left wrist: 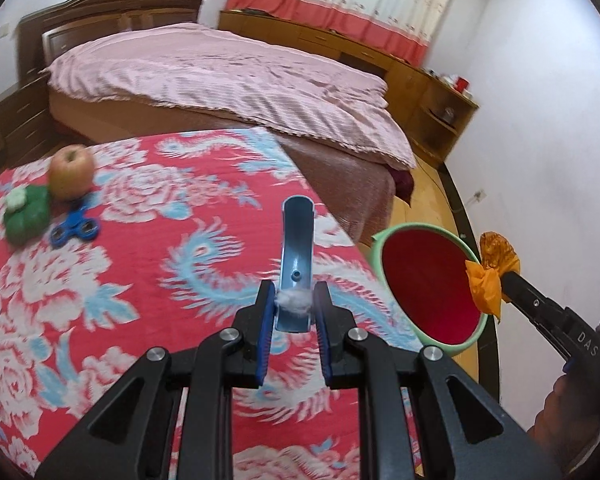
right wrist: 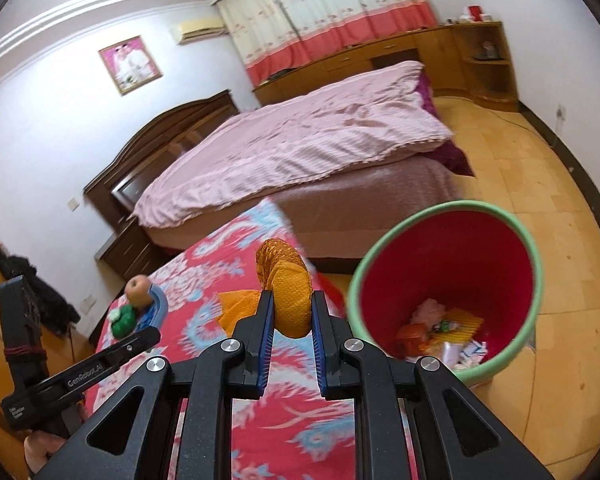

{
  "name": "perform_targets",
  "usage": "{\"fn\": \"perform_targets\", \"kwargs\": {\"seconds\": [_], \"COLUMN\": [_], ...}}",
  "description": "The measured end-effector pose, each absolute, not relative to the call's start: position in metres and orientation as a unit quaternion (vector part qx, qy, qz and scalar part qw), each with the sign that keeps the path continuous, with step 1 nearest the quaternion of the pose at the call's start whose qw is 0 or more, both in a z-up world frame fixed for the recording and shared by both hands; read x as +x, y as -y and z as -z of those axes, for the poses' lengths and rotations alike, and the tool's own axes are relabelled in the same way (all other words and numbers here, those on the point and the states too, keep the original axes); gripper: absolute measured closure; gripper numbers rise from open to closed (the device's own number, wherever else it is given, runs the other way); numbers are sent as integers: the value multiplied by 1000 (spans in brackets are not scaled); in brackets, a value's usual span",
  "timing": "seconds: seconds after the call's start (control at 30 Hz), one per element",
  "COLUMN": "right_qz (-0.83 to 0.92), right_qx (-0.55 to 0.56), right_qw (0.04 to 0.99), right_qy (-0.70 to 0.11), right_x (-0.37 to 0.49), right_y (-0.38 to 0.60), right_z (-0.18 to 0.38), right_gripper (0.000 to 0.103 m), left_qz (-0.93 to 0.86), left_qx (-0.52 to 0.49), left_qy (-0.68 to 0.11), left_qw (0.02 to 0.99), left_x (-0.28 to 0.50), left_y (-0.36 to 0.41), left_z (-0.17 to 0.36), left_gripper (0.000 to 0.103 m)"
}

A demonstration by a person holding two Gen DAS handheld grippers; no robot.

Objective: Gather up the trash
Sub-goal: 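Carry the toothbrush and orange bow over the red bin with both tools, then open the left tool over the bin while the right tool releases the bow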

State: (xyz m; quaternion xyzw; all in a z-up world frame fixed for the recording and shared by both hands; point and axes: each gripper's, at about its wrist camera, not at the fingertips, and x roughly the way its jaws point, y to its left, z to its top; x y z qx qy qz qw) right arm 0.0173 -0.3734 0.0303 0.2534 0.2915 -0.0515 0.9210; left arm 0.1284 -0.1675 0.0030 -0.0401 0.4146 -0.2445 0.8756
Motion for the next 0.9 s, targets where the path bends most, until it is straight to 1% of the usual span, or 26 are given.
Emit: {"fn": "perform_targets", "kwargs": {"seconds": [0.3,0.6,0.9], "right_qz": [108,153,183], "right_qx": [282,304,317], "right_qw": [905,886,871], "right_qy": [-299,-315,-328], "right_x": [5,-5,-3], "right_y": [420,451,473], "right_z": [-7,21,39], "right_gripper": [85,85,83], "left_qz": [292,336,364], "left_qx": [12,54,75], "left_qy": [-420,-439,-458], "left_qw": [859,831,808], "left_x": [129,131,132], "left_y": [230,294,333], "left_z": [3,25,49], "left_gripper": [84,84,84]}}
